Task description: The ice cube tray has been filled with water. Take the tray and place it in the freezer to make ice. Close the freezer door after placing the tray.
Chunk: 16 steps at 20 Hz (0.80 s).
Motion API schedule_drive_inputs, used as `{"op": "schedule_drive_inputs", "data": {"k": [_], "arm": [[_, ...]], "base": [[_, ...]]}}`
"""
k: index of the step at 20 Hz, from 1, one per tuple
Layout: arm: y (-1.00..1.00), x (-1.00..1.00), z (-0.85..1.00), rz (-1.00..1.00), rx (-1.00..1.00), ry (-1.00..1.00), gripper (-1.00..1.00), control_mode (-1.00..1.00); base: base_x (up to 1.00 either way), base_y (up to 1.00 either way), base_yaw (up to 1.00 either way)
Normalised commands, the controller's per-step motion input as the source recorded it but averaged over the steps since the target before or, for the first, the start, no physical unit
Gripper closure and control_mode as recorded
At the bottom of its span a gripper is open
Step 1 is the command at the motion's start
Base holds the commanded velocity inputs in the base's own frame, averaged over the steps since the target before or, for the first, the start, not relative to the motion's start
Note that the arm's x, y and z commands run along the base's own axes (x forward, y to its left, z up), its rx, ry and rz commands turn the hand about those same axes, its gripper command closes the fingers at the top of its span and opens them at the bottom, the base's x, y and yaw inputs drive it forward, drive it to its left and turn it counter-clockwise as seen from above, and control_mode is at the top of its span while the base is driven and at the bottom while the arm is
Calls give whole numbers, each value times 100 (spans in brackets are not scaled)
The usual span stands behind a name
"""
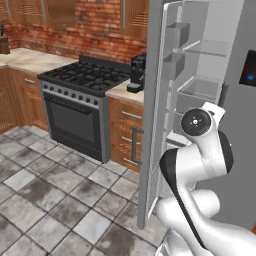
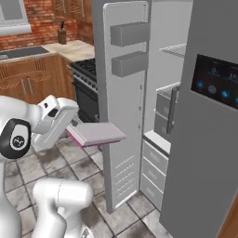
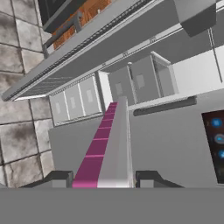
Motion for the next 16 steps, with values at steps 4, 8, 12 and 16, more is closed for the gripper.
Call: {"op": "schedule_drive_inputs", "data": {"k": [4,8,12,16], "arm": [[0,0,0,0,0,0,100,100],[0,0,0,0,0,0,100,100],[0,0,0,0,0,0,100,100],[0,0,0,0,0,0,100,100]], "base": [[-42,-56,3],[-9,-41,5],[8,-39,9],[41,-37,10]]}}
